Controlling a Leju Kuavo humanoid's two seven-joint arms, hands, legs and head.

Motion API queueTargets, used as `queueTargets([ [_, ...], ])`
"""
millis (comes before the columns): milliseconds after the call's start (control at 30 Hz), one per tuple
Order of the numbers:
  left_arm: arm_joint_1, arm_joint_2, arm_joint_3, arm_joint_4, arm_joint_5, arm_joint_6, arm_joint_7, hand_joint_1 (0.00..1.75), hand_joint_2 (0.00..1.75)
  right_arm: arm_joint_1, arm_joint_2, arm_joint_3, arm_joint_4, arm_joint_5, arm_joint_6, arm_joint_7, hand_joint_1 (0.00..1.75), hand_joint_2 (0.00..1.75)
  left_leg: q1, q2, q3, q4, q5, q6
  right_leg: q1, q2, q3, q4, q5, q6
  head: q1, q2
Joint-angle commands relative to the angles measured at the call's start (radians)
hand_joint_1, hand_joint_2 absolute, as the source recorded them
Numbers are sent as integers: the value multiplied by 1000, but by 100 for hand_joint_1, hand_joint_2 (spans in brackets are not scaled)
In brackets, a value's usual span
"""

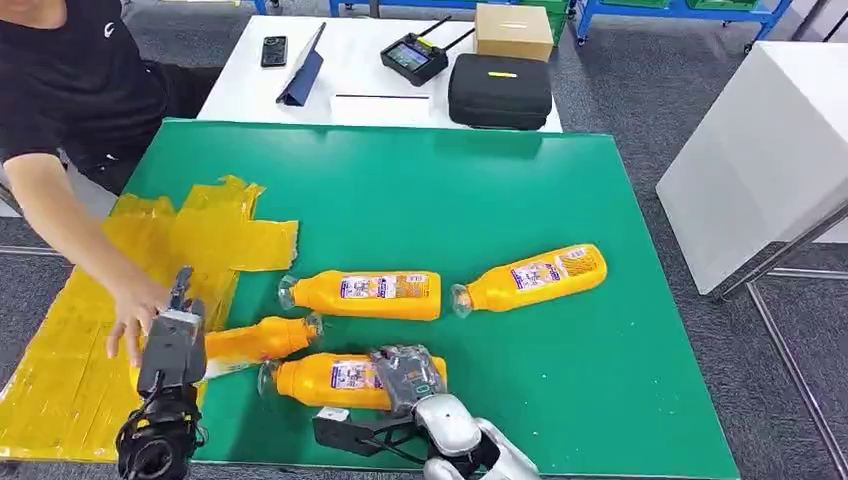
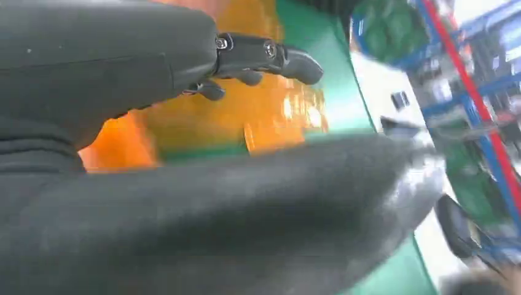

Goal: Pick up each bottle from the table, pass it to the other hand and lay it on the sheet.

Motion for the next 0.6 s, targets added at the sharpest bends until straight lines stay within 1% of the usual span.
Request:
queueTargets([
  [33, 116, 1, -55, -175, 409, -225, -54, 0, 175, 120, -20, -183, -397, -713, -136, -337, 175, 175, 0, -1, -3, 2, -2, 1, 0, 1, 0, 2, -1, -3, 0, 0],
  [67, 119, -1, -72, -188, 403, -210, -57, 0, 175, 122, -28, -176, -420, -723, -138, -329, 175, 175, 0, -1, -3, 3, -3, 1, 0, 1, 0, 3, -2, -5, 0, 0],
  [100, 119, -1, -72, -188, 403, -210, -57, 0, 175, 122, -28, -176, -420, -723, -138, -329, 175, 175, 0, -3, -4, 2, -1, 2, 1, -1, 0, 2, -1, -3, -1, 0],
  [133, 117, 2, -96, -202, 403, -210, -59, 0, 175, 129, -26, -179, -438, -760, -158, -352, 175, 175, 0, -4, -5, 2, 0, 2, 1, -2, -1, 1, 0, -2, 0, 0],
  [167, 114, 14, -134, -216, 406, -210, -74, 0, 175, 130, -32, -173, -455, -796, -208, -398, 175, 175, 0, -5, -4, 2, -1, 2, 0, -3, 0, 2, -1, -3, 0, 0],
  [200, 112, 17, -159, -227, 384, -198, -89, 0, 175, 127, -36, -168, -462, -798, -230, -405, 175, 175, 0, -6, -3, 3, -2, 2, 1, -3, 2, 3, -3, -6, 0, 0],
  [233, 99, 24, -195, -231, 382, -199, -90, 0, 175, 128, -40, -167, -474, -824, -250, -421, 175, 175, 0, -5, -5, 2, -1, 2, 1, -2, 0, 1, -1, -4, 0, 0],
  [267, 81, 24, -232, -232, 373, -194, -92, 0, 175, 115, -48, -156, -469, -814, -275, -419, 175, 175, 0, -6, -4, 3, -2, 2, 1, -3, 0, 3, -2, -5, 0, 0],
  [300, 68, 21, -251, -230, 361, -193, -94, 0, 175, 107, -46, -154, -463, -820, -279, -417, 175, 175, 0, -6, -7, 1, 0, 2, 0, -3, -3, 1, 0, -3, 0, 0],
  [333, 53, 17, -272, -227, 330, -176, -97, 0, 175, 94, -46, -148, -449, -807, -296, -404, 175, 175, 0, -7, -5, 3, -1, 2, 1, -4, 0, 2, -2, -6, 0, 0],
  [367, 40, 12, -285, -225, 320, -170, -93, 0, 175, 76, -44, -133, -431, -775, -307, -378, 175, 175, 0, -7, -6, 1, 0, 2, 0, -4, -2, 1, 0, -4, 0, 0],
  [400, 37, 10, -287, -224, 318, -168, -91, 0, 175, 72, -40, -132, -426, -774, -308, -376, 175, 175, 0, -8, -6, 2, 0, 2, 1, -4, -1, 1, 0, -5, 0, 0],
  [433, 32, 8, -291, -224, 320, -168, -92, 0, 175, 61, -35, -127, -408, -768, -310, -370, 175, 175, 0, -6, -6, 1, 0, 2, 0, -2, -2, 1, 0, -4, 0, 0],
  [467, 27, 9, -299, -226, 304, -166, -94, 0, 175, 46, -33, -113, -383, -731, -321, -343, 175, 175, 0, -6, -5, 2, 0, 2, 1, -2, -1, 1, 0, -5, 0, 0],
  [500, 16, 4, -309, -226, 273, -153, -95, 0, 175, 25, -19, -101, -342, -716, -311, -311, 175, 175, 0, -4, -6, 1, 1, 2, 1, -1, -2, 1, 1, -4, 0, 0],
  [533, 9, -3, -312, -224, 274, -152, -96, 0, 175, 6, -12, -86, -305, -707, -299, -302, 175, 175, 0, -4, -5, 1, 0, 2, 1, 0, -1, 1, 1, -5, 0, 0],
  [567, -5, -7, -321, -223, 264, -147, -91, 0, 175, -22, 6, -63, -248, -669, -294, -267, 175, 175, 0, -3, -5, 1, 1, 2, 1, 1, -2, 1, 2, -4, 0, 0],
  [600, -12, -11, -326, -223, 259, -142, -88, 0, 175, -31, 22, -60, -217, -672, -291, -271, 175, 175, 0, -2, -6, 0, 2, 2, 1, 1, -2, 0, 3, -1, 0, 0],
])
